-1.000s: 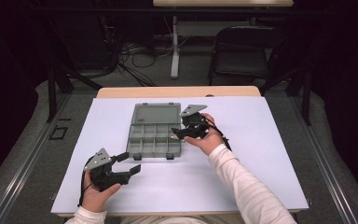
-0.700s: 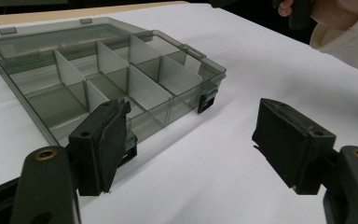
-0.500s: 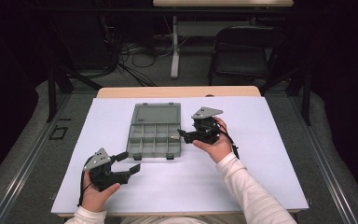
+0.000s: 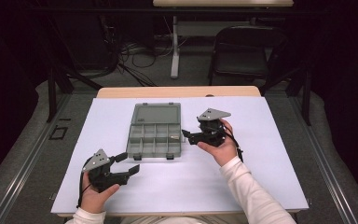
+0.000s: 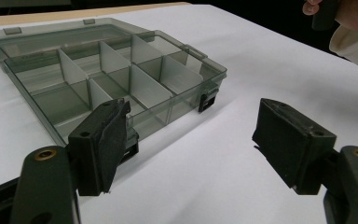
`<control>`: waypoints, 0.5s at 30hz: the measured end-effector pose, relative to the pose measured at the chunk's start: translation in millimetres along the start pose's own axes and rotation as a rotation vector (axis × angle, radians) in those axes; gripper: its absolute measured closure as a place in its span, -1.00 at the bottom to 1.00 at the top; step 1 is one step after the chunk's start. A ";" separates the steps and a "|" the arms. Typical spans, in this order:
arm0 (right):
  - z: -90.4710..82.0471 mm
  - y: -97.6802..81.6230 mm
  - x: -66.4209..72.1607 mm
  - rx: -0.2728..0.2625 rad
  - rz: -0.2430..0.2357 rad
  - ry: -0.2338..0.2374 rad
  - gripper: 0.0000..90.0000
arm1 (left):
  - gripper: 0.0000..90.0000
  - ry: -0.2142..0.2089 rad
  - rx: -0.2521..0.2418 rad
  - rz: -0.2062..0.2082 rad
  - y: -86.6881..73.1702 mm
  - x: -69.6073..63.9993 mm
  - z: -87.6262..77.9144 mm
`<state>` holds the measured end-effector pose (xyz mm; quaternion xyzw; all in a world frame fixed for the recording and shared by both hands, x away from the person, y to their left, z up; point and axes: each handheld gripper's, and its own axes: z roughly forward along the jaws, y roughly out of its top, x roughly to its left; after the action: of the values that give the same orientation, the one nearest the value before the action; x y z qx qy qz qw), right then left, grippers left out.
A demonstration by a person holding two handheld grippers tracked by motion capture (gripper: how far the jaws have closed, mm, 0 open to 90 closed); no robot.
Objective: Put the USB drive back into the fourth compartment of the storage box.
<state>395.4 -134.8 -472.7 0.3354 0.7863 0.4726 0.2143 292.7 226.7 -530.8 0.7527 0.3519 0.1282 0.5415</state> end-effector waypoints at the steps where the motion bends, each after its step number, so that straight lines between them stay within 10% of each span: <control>1: -2.0 0.3 0.2 -0.006 0.002 -0.003 -0.54 | -0.43 0.006 0.003 0.006 0.1 -0.1 -0.5; 15: -28.7 -22.1 2.3 -0.028 0.056 -0.013 -0.75 | -0.50 0.015 -0.014 0.012 -2.6 -2.1 -9.9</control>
<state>367.9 -157.6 -479.2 0.3574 0.7683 0.4873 0.2109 284.6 232.9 -529.0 0.7500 0.3506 0.1397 0.5431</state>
